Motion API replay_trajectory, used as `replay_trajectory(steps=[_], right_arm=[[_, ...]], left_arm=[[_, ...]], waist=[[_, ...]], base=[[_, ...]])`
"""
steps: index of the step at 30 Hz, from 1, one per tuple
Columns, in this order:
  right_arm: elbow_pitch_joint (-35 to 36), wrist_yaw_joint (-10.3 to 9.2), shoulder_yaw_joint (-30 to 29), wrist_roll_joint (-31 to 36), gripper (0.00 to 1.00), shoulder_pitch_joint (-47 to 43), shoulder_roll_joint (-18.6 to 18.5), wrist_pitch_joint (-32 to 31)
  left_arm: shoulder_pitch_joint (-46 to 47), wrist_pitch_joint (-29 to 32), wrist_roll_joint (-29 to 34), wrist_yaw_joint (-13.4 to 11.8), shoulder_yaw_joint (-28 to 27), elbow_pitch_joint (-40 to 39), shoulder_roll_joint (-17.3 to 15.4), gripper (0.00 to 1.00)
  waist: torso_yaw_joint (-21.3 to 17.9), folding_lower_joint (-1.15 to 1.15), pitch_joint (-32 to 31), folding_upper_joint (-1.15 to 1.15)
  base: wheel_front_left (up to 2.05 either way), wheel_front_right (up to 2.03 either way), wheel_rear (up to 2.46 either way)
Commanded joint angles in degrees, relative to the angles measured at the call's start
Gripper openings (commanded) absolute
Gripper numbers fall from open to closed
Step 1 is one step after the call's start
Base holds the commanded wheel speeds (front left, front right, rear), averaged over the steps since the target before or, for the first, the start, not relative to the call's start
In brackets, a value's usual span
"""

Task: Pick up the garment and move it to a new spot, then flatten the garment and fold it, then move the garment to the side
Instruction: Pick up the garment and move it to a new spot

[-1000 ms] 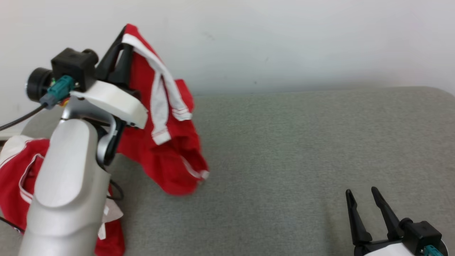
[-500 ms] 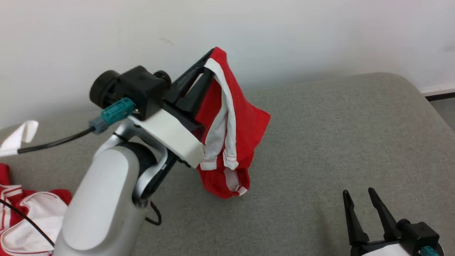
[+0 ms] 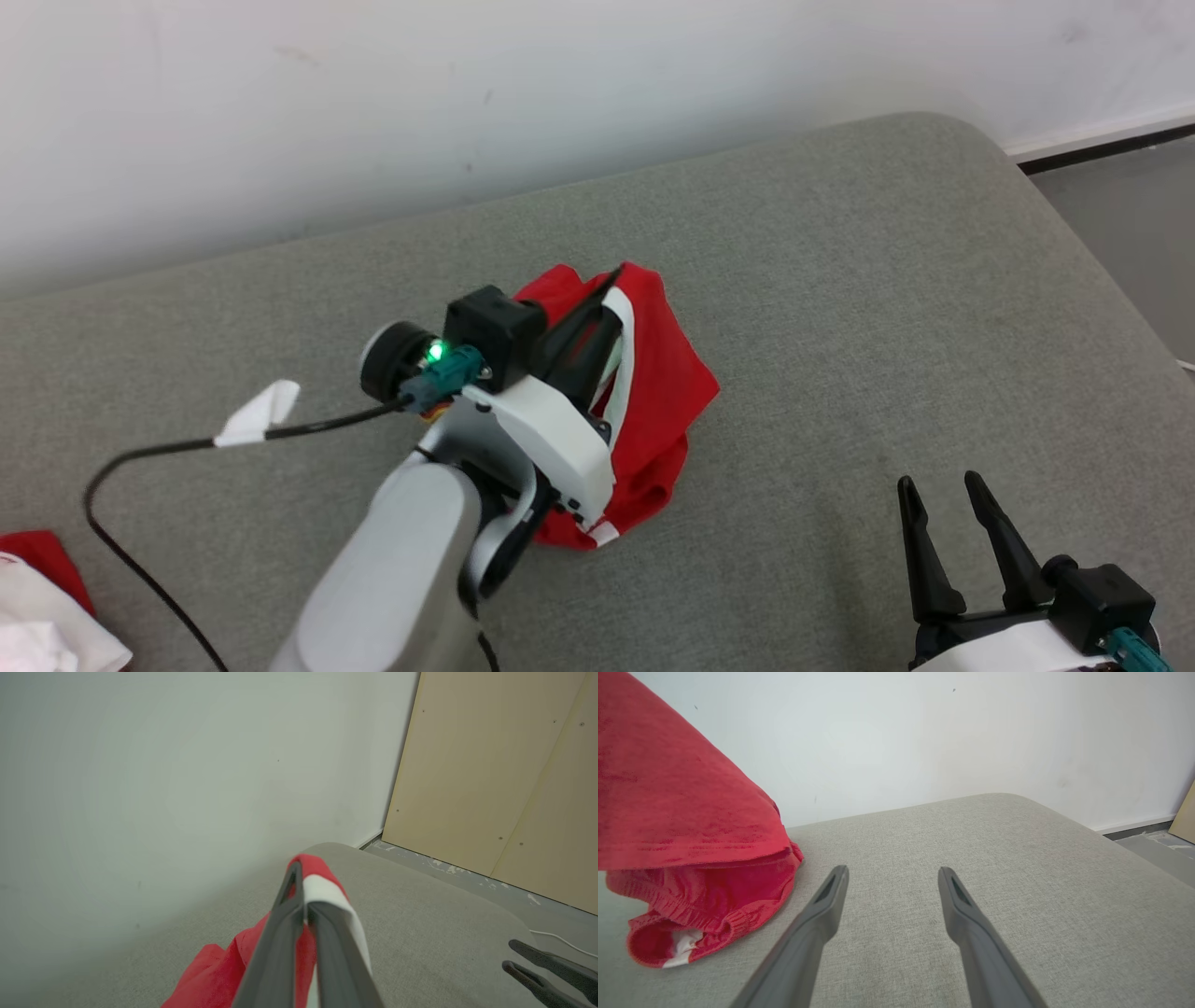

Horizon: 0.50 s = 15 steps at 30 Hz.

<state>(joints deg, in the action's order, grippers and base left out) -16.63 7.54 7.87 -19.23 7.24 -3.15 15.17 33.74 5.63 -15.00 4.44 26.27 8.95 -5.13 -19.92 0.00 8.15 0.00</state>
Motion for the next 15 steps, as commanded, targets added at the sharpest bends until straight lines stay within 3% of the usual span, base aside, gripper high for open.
replay_trajectory(steps=[1,6,12,13,14,15], right_arm=[[0.2,-0.1,0.0,-0.2,1.0,1.0,0.1,0.0],[0.4,-0.1,0.2,-0.3,1.0,1.9,0.2,0.0],[0.2,-0.1,1.0,-0.9,1.0,2.9,0.2,0.0],[0.1,-0.1,1.2,-1.0,1.0,3.2,0.2,0.0],[0.0,-0.1,1.4,-1.0,1.0,3.4,0.2,0.0],[-0.1,-0.1,1.5,-1.1,1.0,3.5,0.2,0.0]], left_arm=[[-0.8,-0.8,0.2,-0.3,0.4,1.3,0.3,0.0],[-0.3,-4.8,0.7,-1.4,5.7,11.5,1.8,0.0],[2.4,-9.7,-5.2,-3.9,13.4,19.4,2.1,0.0],[3.1,-10.5,-6.3,-4.6,14.9,20.4,2.1,0.19],[3.7,-11.4,-6.9,-5.0,16.5,21.4,2.1,0.47],[4.1,-12.2,-7.8,-5.4,17.9,22.3,2.1,0.91]], waist=[[-0.9,0.0,1.0,0.0],[-1.7,0.0,2.7,0.0],[-2.3,0.0,4.2,0.0],[-2.4,0.0,4.3,0.0],[-2.4,0.0,4.4,0.0],[-2.4,0.0,4.5,0.0]], base=[[0.0,0.0,0.0],[0.0,0.0,0.0],[0.0,0.0,0.0],[0.0,0.0,0.0],[0.0,0.0,0.0],[0.0,0.0,0.0]])
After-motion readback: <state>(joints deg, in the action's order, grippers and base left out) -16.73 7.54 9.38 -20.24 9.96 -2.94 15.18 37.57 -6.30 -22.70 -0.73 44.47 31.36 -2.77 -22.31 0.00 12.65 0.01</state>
